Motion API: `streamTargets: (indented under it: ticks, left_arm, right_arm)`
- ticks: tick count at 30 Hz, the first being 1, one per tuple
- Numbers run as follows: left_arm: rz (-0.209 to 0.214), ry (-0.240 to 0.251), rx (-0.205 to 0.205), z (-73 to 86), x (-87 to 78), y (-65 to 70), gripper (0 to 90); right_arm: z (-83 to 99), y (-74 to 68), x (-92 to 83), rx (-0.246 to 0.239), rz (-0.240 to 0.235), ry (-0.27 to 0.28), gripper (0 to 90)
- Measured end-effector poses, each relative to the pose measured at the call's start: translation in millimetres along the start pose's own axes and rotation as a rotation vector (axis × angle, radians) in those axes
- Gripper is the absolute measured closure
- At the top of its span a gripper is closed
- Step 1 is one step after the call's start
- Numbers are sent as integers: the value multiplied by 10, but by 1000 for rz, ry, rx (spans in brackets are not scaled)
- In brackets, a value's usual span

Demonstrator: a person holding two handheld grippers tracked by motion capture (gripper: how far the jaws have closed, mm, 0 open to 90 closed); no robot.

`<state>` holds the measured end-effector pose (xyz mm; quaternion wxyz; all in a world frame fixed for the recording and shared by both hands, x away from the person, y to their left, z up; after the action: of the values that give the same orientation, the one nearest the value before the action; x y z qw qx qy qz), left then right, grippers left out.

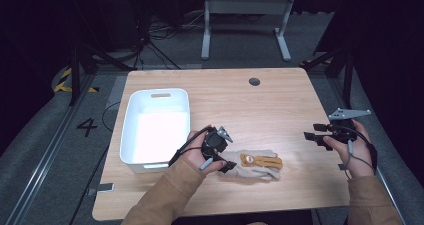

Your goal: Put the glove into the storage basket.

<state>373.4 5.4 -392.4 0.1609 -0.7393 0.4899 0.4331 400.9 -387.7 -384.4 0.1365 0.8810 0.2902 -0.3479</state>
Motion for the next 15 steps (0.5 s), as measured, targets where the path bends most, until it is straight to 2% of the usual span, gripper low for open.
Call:
streamTargets:
  ticks: [4,8,11,15]
  left_arm:
    - [-16,15,-1,-6,25,-7,325]
    - [-13,7,-7,-6,71,-5,330]
    - [-13,11,-6,-13,102,-4,331]
    - [-14,31,2,-16,117,-10,312]
  right_arm:
    - [34,28,25,14,19,-31,447]
    - [107,81,94,94,62,-56,422]
    - [165,112,154,115,60,-72,406]
    - [199,130,189,117,55,-82,396]
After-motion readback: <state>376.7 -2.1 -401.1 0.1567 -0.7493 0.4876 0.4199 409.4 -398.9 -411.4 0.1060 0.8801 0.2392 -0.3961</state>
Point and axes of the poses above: each handheld gripper's, and its own axes: x roughly forward along the jaws, z roughly out of its underside, y roughly to its right, the point moved 1 cm from there along x, roughly forward along the jaws, and after that the axes turned 4 degrees about -x, right-handed, at the moved point
